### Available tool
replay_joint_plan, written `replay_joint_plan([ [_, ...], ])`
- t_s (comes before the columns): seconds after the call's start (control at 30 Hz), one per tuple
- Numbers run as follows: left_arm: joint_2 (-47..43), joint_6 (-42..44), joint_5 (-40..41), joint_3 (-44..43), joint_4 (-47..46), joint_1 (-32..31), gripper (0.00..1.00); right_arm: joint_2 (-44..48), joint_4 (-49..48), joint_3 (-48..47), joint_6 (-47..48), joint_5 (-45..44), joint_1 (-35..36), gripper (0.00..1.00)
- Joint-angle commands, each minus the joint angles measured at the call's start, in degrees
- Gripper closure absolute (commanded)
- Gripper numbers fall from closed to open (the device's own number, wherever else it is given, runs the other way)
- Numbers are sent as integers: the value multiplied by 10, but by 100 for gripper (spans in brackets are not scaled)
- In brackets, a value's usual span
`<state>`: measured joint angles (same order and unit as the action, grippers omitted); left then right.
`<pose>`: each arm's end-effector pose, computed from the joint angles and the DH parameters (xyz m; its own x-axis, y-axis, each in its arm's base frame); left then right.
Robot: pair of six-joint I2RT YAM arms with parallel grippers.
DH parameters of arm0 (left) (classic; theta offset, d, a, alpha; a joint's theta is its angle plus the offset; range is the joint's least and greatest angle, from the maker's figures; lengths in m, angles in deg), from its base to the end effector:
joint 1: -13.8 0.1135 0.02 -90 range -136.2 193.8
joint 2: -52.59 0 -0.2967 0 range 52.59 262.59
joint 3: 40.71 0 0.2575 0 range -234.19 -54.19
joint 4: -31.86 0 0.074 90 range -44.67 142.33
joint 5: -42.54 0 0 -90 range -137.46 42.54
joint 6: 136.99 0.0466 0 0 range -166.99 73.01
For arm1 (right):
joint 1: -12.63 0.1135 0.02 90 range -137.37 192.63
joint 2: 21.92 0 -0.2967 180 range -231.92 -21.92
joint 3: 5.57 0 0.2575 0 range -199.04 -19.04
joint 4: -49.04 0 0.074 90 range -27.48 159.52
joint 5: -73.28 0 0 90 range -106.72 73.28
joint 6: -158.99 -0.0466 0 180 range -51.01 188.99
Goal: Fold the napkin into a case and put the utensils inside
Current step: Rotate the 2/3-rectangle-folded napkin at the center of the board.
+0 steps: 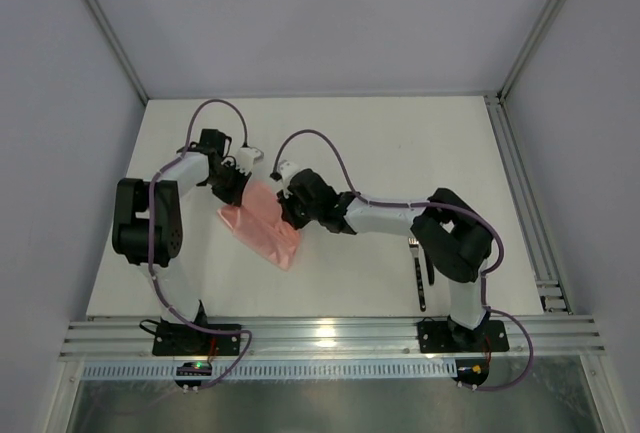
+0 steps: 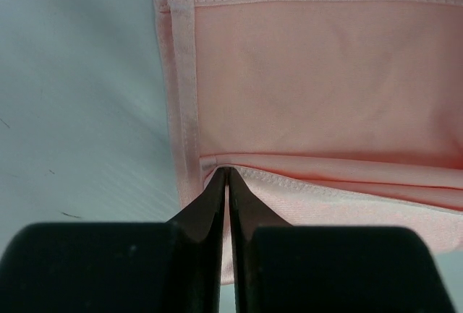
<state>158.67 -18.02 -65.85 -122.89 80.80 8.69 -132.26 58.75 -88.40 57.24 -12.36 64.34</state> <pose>0.3697 -0.0478 0.1813 -0.7468 0.5282 -0.4041 0.6160 0.7784 -0.1208 0.2745 0.3534 0.1999 -0.5340 -0.3487 -0.7703 -0.7266 0.6551 0.2072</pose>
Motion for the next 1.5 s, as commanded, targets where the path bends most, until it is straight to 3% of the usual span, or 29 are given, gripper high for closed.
replay_joint_plan([
  [0.0,31,-19,-5,4,29,-3,96,30,-41,11,94,-73,38,96],
  [0.17,32,-25,-7,8,30,-3,98,37,-71,39,132,-85,68,96],
  [0.27,29,-25,-9,10,31,-3,97,18,5,4,65,-93,53,93],
  [0.3,27,-24,-9,13,29,-3,98,18,9,14,46,-73,46,87],
  [0.33,26,-23,-13,13,30,-3,98,28,-1,25,9,-59,37,74],
  [0.4,26,-18,-19,12,32,-3,97,41,-11,55,-21,14,6,63],
  [0.43,25,-15,-19,11,32,-3,98,53,-22,64,-35,38,-6,54],
  [0.57,24,-10,-17,9,32,-5,97,56,-53,82,-112,172,-84,42],
  [0.67,26,-9,-15,8,34,-8,97,1,1,12,-91,224,-123,41],
  [0.77,27,-12,-13,7,32,-8,97,-94,106,-146,-64,281,-130,41],
  [0.9,28,-14,-15,7,32,-9,97,-183,204,-242,-87,304,-133,42],
  [1.17,28,-11,-17,6,36,-9,97,-203,235,-211,-106,289,-126,42],
  [1.3,32,-11,-16,3,36,-9,97,-228,228,-216,-118,330,-107,42],
  [1.47,31,-13,-16,4,35,-10,98,-238,138,-189,-179,364,-99,42],
])
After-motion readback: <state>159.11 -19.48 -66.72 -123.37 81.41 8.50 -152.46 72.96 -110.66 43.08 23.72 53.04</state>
